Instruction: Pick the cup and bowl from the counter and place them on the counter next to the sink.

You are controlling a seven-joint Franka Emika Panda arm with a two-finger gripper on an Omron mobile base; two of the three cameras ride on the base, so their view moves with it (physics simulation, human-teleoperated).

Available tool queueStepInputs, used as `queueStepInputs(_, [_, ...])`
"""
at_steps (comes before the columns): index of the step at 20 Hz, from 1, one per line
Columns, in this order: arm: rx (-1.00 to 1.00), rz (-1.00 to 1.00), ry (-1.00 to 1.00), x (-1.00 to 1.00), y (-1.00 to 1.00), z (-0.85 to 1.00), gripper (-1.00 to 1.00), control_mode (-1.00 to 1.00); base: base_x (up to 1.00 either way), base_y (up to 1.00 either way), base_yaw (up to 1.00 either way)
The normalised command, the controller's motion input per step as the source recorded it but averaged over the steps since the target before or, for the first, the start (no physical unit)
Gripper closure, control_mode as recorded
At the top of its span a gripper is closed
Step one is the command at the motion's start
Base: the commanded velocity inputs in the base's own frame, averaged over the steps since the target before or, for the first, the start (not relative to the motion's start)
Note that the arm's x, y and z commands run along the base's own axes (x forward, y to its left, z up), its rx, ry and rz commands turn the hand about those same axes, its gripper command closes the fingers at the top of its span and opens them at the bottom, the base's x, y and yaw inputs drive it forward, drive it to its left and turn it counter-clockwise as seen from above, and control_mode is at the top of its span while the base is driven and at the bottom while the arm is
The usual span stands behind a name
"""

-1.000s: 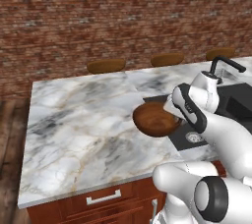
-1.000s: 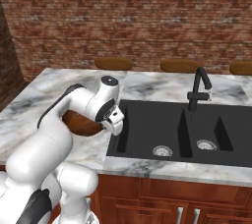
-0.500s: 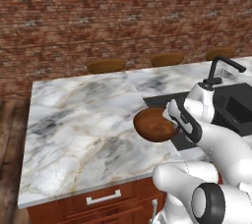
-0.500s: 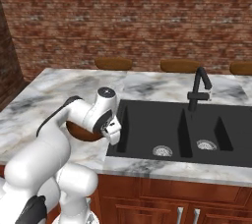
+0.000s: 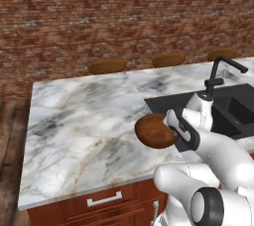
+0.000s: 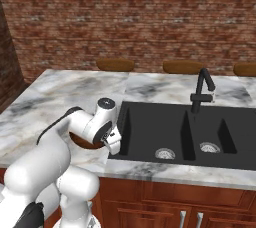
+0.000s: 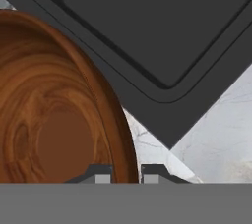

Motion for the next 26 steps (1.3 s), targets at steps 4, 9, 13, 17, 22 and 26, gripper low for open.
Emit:
queueStepInputs(4, [-0.01, -0.03, 0.0, 0.0, 0.0, -0.12, 1.0, -1.0, 0.0, 0.0, 0.0])
queueStepInputs(9, [-0.02, -0.03, 0.0, 0.0, 0.0, -0.05, 1.0, -1.0, 0.0, 0.0, 0.0])
queueStepInputs(13, [-0.04, -0.05, 0.0, 0.0, 0.06, -0.06, 1.0, -1.0, 0.0, 0.0, 0.0])
queueStepInputs(17, [-0.02, -0.03, 0.0, 0.0, 0.03, 0.0, 1.0, -1.0, 0.0, 0.0, 0.0])
queueStepInputs(22, [0.0, 0.0, 0.0, 0.0, 0.0, 0.0, 1.0, -1.0, 0.0, 0.0, 0.0])
queueStepInputs(26, [0.0, 0.0, 0.0, 0.0, 0.0, 0.0, -1.0, -1.0, 0.0, 0.0, 0.0])
